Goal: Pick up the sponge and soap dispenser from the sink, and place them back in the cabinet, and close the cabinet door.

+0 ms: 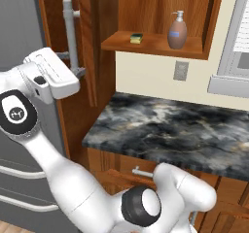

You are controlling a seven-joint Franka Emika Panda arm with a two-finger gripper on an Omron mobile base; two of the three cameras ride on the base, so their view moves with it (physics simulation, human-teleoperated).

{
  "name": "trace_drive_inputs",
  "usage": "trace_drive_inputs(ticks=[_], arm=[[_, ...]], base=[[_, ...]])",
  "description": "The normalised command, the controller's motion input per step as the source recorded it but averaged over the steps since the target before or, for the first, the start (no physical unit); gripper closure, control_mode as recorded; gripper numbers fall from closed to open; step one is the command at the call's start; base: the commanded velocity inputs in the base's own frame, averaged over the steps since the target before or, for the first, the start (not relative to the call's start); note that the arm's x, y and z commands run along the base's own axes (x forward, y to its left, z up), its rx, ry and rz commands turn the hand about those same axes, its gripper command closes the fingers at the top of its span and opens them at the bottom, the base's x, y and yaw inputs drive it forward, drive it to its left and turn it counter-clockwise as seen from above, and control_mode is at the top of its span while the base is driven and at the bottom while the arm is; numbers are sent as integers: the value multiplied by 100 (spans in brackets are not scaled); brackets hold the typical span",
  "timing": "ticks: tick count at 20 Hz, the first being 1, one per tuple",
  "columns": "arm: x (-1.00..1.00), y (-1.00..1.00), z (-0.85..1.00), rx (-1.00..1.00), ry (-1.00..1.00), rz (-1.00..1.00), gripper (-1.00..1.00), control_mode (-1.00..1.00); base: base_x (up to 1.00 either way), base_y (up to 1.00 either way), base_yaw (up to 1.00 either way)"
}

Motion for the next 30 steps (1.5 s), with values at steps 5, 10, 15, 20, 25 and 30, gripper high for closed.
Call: trace_drive_inputs(ticks=[5, 10, 15, 20, 25, 30], arm=[[2, -54, -1, 0, 0, 12, -100, -100], [5, -44, -2, 0, 0, 11, -100, -100], [8, -40, 0, 0, 0, 8, -100, -100], [20, -35, 0, 0, 0, 5, -100, -100], [25, -30, -2, 0, 0, 3, -100, -100], [23, -30, -3, 0, 0, 3, -100, -100]], base=[[0, 0, 0], [0, 0, 0], [0, 0, 0], [0, 0, 0], [0, 0, 0], [0, 0, 0]])
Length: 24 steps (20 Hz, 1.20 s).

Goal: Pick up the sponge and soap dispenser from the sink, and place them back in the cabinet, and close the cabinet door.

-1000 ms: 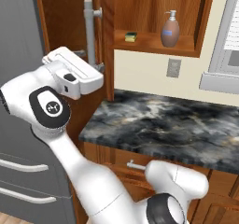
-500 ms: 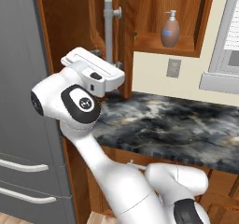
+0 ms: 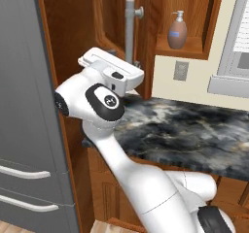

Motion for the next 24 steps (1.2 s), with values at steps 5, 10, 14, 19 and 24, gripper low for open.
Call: trace_drive_inputs(ticks=[5, 10, 14, 19, 24], arm=[[24, -33, -1, 0, 0, 3, -100, -100], [24, -35, -1, 0, 0, 3, -100, -100], [26, -44, -2, 0, 0, 1, -100, -100], [30, -46, -4, 0, 0, 1, -100, -100], [33, -48, -5, 0, 0, 1, -100, -100]], base=[[0, 0, 0], [0, 0, 0], [0, 0, 0], [0, 0, 0], [0, 0, 0]])
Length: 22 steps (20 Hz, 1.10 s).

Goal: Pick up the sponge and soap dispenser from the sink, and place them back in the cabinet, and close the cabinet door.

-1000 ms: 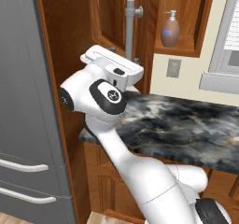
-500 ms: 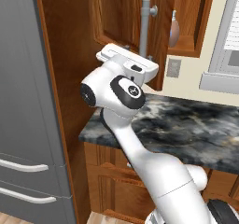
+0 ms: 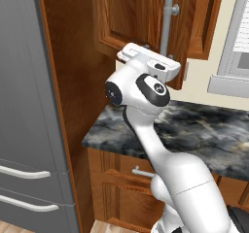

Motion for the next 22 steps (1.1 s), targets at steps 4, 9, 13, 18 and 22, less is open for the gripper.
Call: trace_drive_inputs(ticks=[4, 9, 13, 18, 22], arm=[[31, -46, -7, 0, 0, 1, -100, -100], [27, -49, -6, 0, 0, 1, -100, -100], [25, -51, -6, 0, 0, 2, -100, -100], [25, -50, -5, 0, 0, 2, -100, -100], [23, -48, -6, 0, 0, 2, -100, -100]], base=[[0, 0, 0], [0, 0, 0], [0, 0, 0], [0, 0, 0], [0, 0, 0]])
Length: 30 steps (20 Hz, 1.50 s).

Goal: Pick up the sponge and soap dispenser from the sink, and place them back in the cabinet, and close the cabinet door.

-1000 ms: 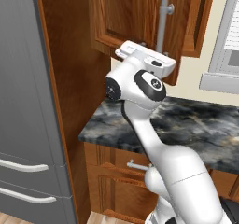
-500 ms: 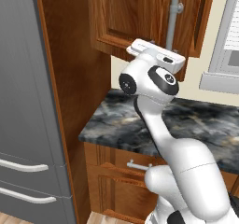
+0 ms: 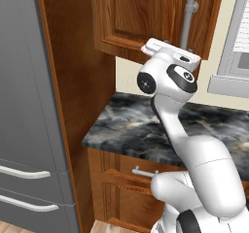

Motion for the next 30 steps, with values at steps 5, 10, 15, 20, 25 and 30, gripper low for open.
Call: trace_drive_inputs(ticks=[5, 10, 15, 20, 25, 30], arm=[[20, -48, -3, 0, 0, 2, -100, -100], [19, -51, -1, 0, 0, 3, -100, -100], [19, -50, -2, 0, 0, 4, -100, -100], [18, -46, -5, 0, 0, 4, -100, -100], [17, -46, -4, 0, 0, 4, -100, -100], [15, -46, -4, 0, 0, 4, -100, -100]], base=[[0, 0, 0], [0, 0, 0], [0, 0, 0], [0, 0, 0], [0, 0, 0], [0, 0, 0]])
